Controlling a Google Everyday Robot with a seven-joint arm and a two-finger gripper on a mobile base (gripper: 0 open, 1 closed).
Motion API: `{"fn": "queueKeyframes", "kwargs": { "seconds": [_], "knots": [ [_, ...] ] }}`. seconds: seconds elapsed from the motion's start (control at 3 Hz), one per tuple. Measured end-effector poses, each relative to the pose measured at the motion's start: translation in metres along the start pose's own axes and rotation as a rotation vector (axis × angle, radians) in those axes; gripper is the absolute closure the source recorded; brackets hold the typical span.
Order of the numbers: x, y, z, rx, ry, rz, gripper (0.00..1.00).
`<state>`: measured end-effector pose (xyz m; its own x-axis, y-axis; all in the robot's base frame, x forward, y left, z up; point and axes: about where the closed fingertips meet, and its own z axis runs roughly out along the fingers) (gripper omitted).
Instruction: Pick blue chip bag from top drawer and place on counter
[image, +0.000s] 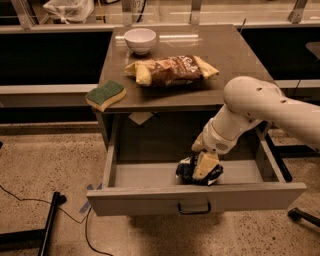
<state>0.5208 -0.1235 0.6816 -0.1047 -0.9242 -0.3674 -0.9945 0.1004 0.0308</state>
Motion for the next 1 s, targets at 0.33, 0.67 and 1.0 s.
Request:
{"fn": "queueKeyframes", "kwargs": {
  "seconds": [0.33, 0.67, 1.0],
  "knots": [
    [0.004, -0.003, 0.009, -0.004, 0.006, -0.002, 0.36],
    [0.001, 0.001, 0.017, -0.013, -0.001, -0.037, 0.55],
    [-0.015, 0.005, 0.005, -0.001, -0.061, -0.121, 0.78]
  ]
}}
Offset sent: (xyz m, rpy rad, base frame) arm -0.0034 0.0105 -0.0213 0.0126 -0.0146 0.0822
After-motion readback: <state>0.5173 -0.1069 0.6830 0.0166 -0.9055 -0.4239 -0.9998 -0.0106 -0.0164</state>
